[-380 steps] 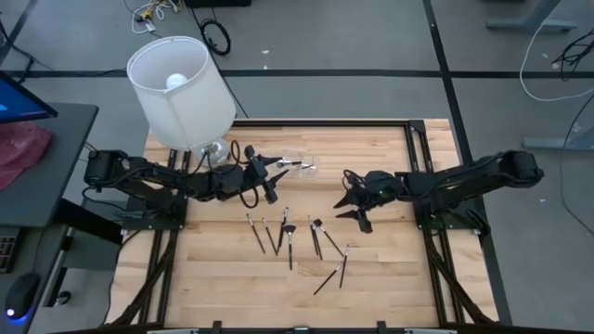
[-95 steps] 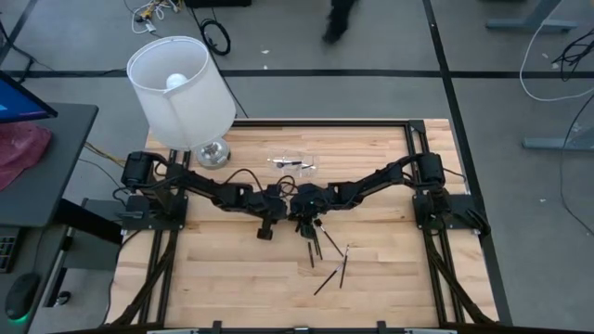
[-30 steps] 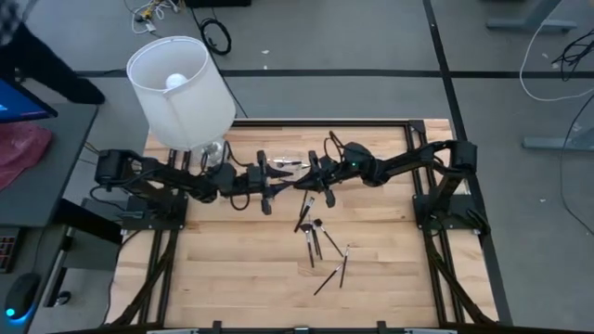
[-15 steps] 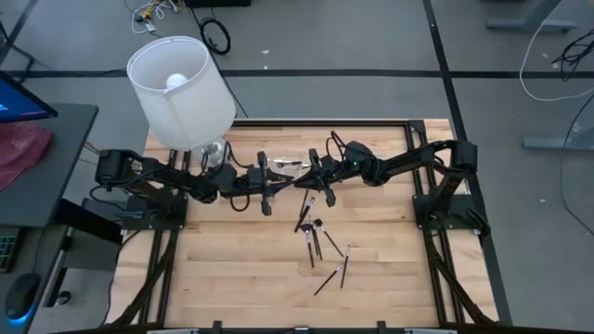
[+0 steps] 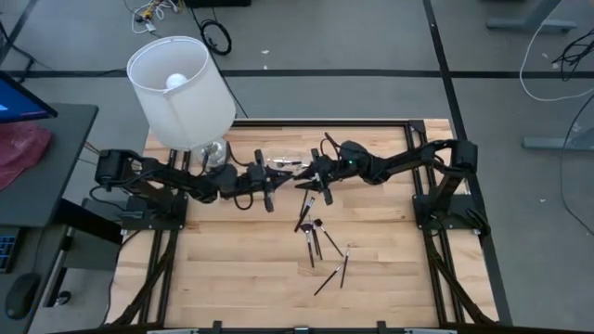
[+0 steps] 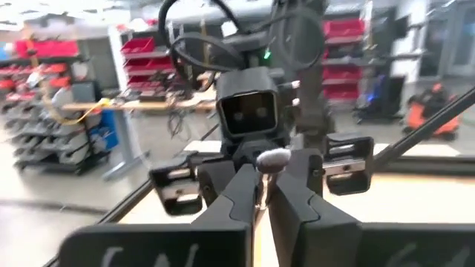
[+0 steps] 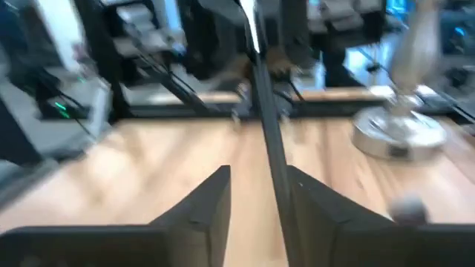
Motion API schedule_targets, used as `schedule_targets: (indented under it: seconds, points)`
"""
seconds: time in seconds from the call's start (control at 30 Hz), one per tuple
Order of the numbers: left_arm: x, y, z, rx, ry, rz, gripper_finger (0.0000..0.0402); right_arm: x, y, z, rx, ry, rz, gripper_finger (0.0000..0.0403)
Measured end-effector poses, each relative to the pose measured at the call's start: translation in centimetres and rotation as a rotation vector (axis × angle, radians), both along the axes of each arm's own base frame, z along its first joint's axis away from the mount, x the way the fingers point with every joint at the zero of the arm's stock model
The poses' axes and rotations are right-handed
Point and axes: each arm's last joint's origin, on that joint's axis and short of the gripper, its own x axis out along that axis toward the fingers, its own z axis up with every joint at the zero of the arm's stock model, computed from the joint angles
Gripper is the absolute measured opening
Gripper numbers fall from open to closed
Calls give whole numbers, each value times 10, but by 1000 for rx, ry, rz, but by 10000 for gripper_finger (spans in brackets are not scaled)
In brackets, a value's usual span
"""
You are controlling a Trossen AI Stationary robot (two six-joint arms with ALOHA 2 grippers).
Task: Put items in baskets/containers
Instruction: Put the black eyeshadow brush into the transparent organizer
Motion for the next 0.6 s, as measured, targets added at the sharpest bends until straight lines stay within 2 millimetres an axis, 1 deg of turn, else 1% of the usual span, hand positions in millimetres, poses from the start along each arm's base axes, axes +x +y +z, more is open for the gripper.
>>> schedule_targets:
  seconds: [0.2,0.3,0.47,0.6]
  points:
    - [-6,3,2,-15,61,105,19,-3,-6,-14,-115,125,-129,162]
    - [-11,4,7,-25,88,168,30,-4,-8,-16,-168,149,-180,174]
    - [-21,5,13,-49,136,227,22,-4,-9,-16,-190,154,-201,186]
    - [-28,7,16,-40,177,312,21,-4,-8,-17,-189,163,-199,188]
